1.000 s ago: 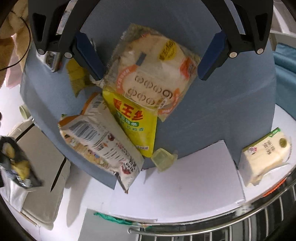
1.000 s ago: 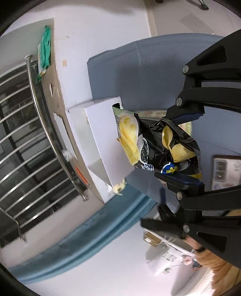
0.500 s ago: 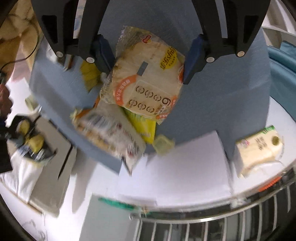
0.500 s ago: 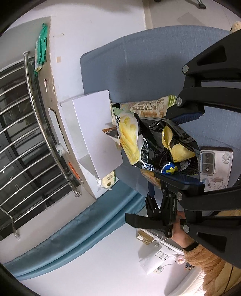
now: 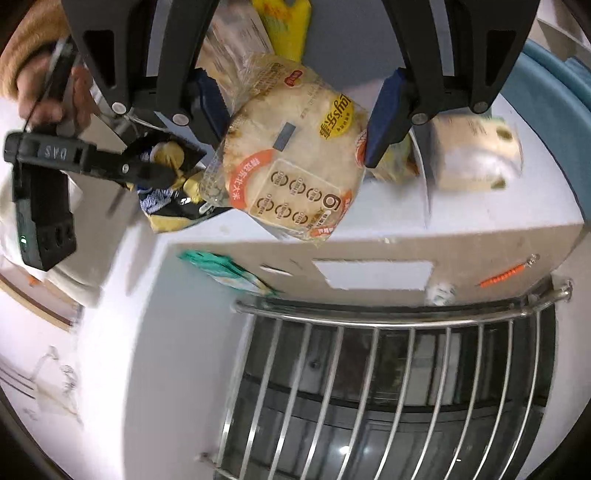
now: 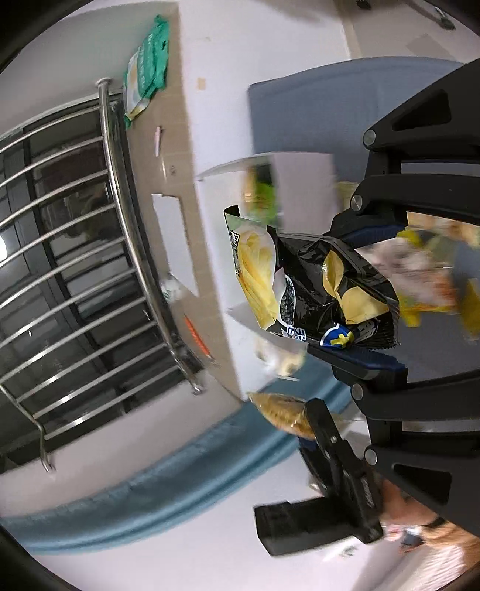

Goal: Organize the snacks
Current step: 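Grasp the round bread packet with the left gripper while the right gripper holds the chip bag, then drop both packets into the white box and open both grippers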

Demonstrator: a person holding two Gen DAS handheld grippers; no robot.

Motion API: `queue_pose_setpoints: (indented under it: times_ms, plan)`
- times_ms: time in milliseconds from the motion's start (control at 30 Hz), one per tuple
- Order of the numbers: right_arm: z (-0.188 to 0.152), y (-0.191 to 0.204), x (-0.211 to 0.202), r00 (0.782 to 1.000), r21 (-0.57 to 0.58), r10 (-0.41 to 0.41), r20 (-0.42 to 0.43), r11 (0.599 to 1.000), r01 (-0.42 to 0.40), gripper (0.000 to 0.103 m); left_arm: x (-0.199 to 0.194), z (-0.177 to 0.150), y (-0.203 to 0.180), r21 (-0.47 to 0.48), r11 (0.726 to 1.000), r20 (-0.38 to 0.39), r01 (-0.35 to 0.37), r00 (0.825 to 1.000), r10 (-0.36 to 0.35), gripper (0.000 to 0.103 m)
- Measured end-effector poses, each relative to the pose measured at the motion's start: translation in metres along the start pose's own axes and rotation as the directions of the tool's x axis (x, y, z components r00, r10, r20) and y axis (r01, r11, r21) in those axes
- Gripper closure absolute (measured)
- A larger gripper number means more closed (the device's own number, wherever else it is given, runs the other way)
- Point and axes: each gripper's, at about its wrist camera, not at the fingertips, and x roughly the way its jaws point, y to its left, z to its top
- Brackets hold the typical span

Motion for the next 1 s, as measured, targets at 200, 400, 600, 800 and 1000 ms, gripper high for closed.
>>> queue_pose_setpoints:
  times_ms: [200,400,600,800,1000]
  plan:
    - [0.052,-0.028,0.055,0.996,0.051,-0.084,-0.035,0.995,0.085,0.05,0.069,0.027,0.017,0.005,0.998,-0.085,-0.068,0.994,0.069,0.031]
    - [0.066,-0.061,0.069,0.987,0.118,-0.154,-0.038,0.98,0.157,0.0,0.084,0.012,0.018,0.012,0.98,-0.149,-0.197,0.969,0.196,0.0]
    - [0.055,-0.062,0.047,0.989,0.108,-0.144,-0.011,0.984,0.145,0.0,0.069,0.0,0.016,0.016,0.982,-0.157,-0.189,0.969,0.189,0.0]
    - [0.043,-0.042,0.024,0.99,0.035,-0.141,-0.01,0.989,0.141,0.0,0.038,-0.006,0.004,0.027,0.986,-0.12,-0.163,0.979,0.165,0.0]
    - [0.002,-0.018,-0.01,0.993,-0.059,-0.119,-0.018,0.991,0.118,0.0,-0.002,-0.038,-0.02,0.033,0.996,-0.1,-0.086,0.991,0.089,0.0]
